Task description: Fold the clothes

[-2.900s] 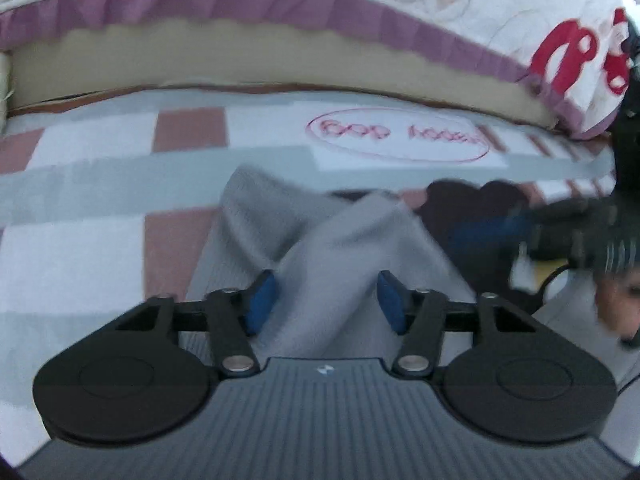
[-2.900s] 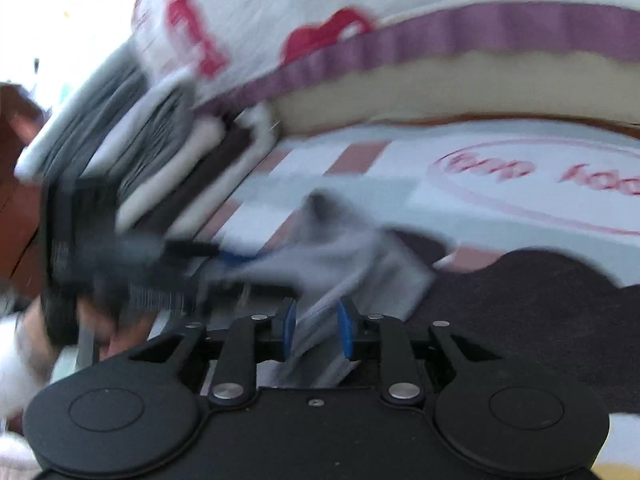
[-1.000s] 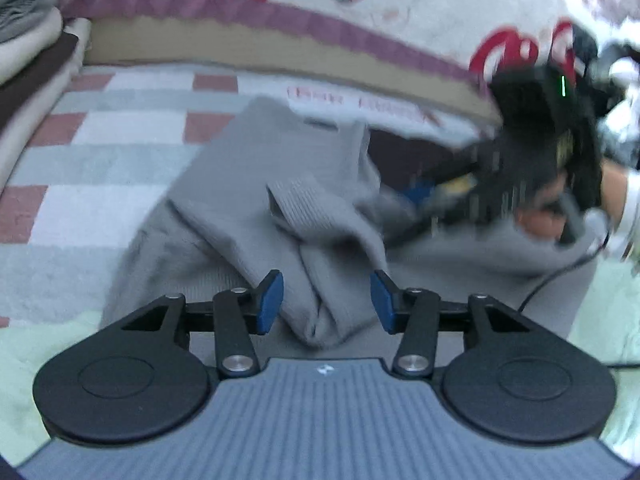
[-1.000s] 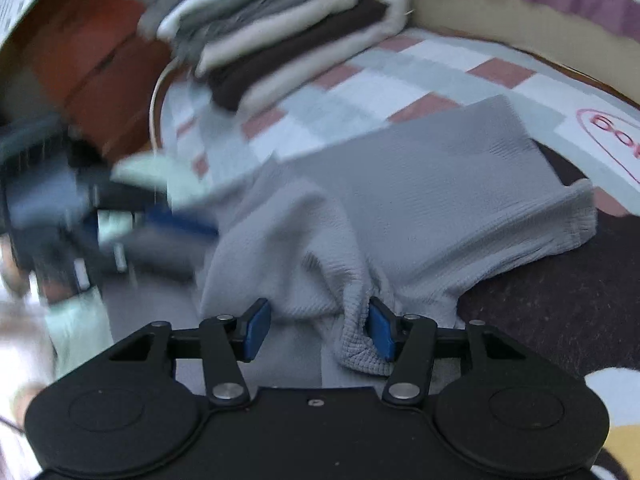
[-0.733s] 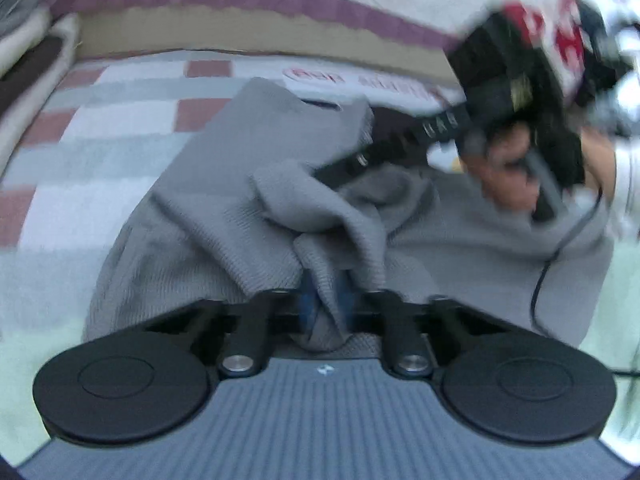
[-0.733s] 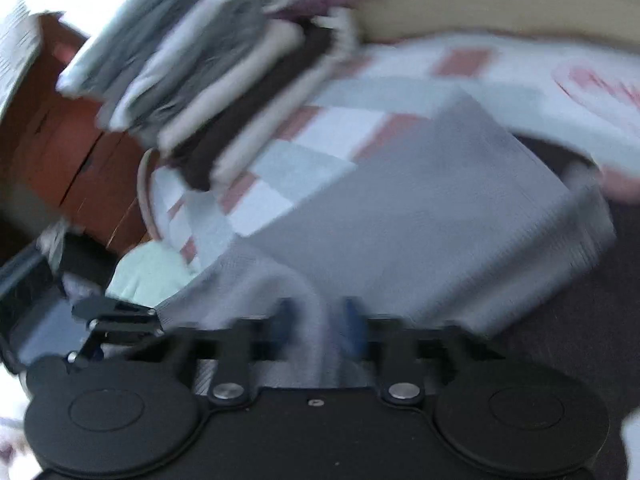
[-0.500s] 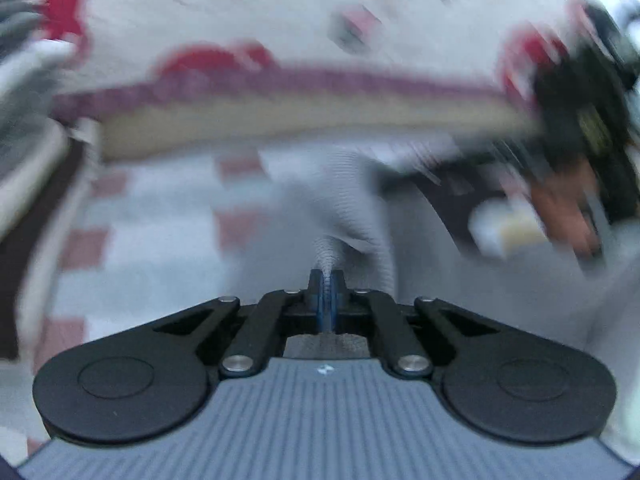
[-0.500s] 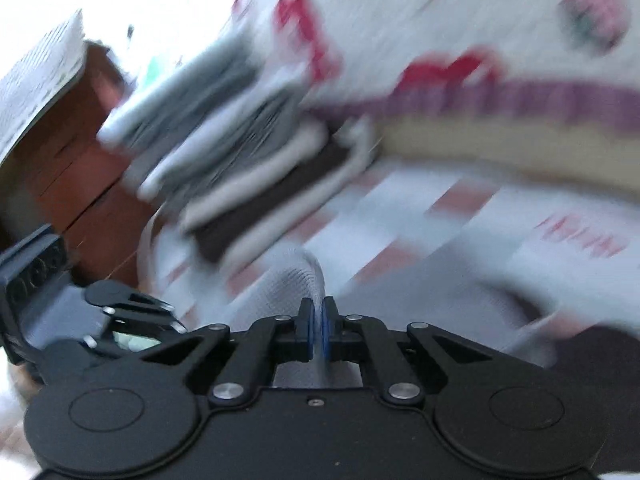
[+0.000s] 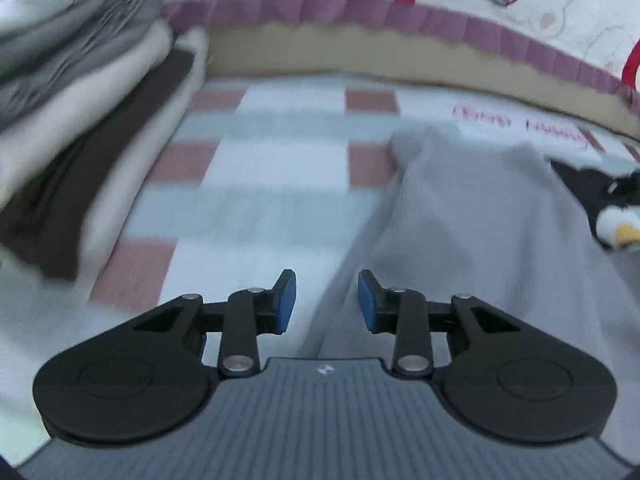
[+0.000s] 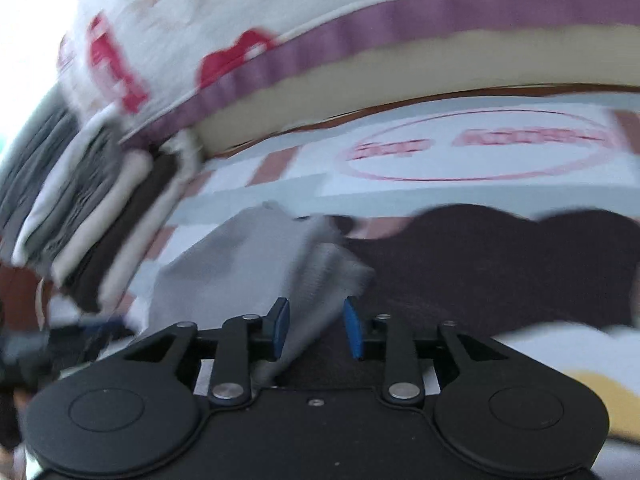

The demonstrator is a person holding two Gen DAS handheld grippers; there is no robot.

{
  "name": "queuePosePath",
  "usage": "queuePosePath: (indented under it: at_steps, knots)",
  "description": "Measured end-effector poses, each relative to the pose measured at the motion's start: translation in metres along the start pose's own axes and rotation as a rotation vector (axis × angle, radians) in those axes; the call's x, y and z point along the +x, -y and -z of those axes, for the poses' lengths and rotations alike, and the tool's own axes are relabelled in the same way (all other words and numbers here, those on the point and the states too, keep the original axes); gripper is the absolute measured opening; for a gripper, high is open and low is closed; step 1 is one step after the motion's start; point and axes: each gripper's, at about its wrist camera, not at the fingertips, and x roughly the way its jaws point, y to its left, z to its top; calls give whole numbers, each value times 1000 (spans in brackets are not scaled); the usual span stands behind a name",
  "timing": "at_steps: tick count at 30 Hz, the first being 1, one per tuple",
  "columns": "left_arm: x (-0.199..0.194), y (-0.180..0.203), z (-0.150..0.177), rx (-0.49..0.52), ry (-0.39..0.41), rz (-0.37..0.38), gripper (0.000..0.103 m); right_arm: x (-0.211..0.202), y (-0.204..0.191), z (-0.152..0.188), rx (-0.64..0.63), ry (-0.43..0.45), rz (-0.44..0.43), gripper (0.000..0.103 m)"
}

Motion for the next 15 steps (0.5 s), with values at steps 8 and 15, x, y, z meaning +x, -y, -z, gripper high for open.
queuePosePath:
  at_steps: [8, 15]
  knots:
    - [-36, -13, 45, -56, -67, -62, 45, -150, 69, 73, 60, 127, 505, 43]
    - [-75, -15, 73, -150, -72, -120, 47, -275, 128, 148, 355, 174, 660, 46]
